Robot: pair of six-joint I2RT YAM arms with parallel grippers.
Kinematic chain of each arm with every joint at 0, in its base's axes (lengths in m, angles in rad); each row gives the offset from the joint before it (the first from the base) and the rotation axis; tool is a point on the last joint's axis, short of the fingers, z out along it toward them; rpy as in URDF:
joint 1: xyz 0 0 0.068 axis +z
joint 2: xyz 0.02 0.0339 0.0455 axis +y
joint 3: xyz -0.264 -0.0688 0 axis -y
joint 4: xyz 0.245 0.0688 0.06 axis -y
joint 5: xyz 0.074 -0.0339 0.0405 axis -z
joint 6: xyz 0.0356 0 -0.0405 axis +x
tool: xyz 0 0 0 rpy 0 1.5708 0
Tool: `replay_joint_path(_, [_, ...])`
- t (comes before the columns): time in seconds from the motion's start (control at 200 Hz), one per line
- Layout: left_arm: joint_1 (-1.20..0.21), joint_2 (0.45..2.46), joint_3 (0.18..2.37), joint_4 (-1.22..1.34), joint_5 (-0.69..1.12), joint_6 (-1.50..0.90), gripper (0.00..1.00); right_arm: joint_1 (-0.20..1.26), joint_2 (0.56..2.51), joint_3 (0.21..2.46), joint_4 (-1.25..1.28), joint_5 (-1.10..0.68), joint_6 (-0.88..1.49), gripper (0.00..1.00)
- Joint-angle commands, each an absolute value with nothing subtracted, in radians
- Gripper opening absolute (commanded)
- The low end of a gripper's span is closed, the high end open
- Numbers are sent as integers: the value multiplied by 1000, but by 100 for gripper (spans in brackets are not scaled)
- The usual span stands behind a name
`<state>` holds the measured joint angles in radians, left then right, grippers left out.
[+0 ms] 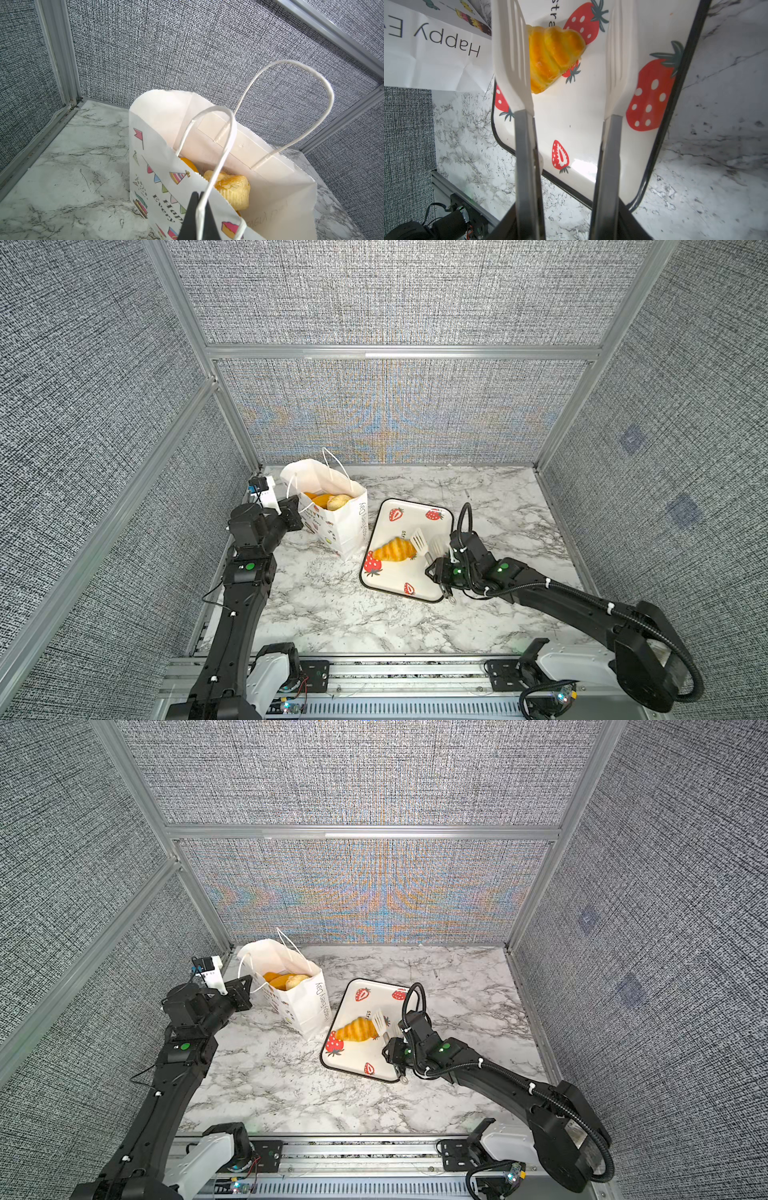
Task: Pack bread into a paper bag
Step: Pick up the bread from the tray.
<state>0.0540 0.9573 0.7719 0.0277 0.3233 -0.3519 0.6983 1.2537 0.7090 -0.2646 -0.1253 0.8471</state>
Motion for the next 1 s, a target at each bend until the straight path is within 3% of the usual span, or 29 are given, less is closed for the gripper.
replay_joint_path(0.0, [54, 955, 772, 41, 330, -351, 0, 695, 1261, 709, -210, -162, 862, 51])
replay_joint_path(0.995, [55, 953, 773, 41, 332, -351, 0, 645, 1355, 663, -47, -286, 904, 49])
